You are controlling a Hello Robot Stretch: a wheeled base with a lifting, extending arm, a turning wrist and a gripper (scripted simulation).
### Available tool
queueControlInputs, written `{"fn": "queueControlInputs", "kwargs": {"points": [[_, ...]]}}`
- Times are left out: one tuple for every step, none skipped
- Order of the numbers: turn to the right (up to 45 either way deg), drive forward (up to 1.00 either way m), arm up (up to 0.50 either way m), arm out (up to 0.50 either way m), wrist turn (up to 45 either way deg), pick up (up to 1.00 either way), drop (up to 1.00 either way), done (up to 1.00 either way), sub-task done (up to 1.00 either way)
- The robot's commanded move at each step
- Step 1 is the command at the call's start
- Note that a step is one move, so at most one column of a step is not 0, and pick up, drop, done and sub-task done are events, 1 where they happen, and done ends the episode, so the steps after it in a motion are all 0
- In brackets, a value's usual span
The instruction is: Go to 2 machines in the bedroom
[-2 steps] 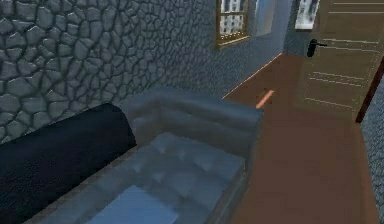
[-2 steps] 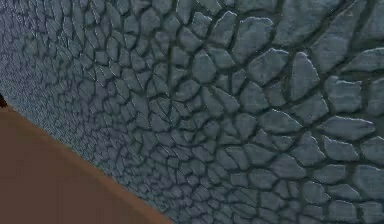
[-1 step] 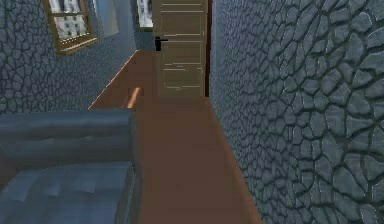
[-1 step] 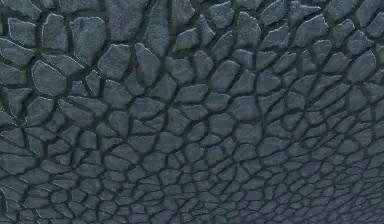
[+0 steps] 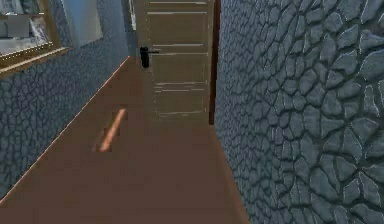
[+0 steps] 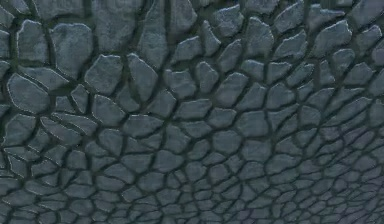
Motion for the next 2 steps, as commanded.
{"fn": "queueControlInputs", "kwargs": {"points": [[0.0,0.5,0.0,0.0,0.0,0.0,0.0,0.0,0.0],[-27.0,0.0,0.0,0.0,0.0,0.0,0.0,0.0,0.0]]}}
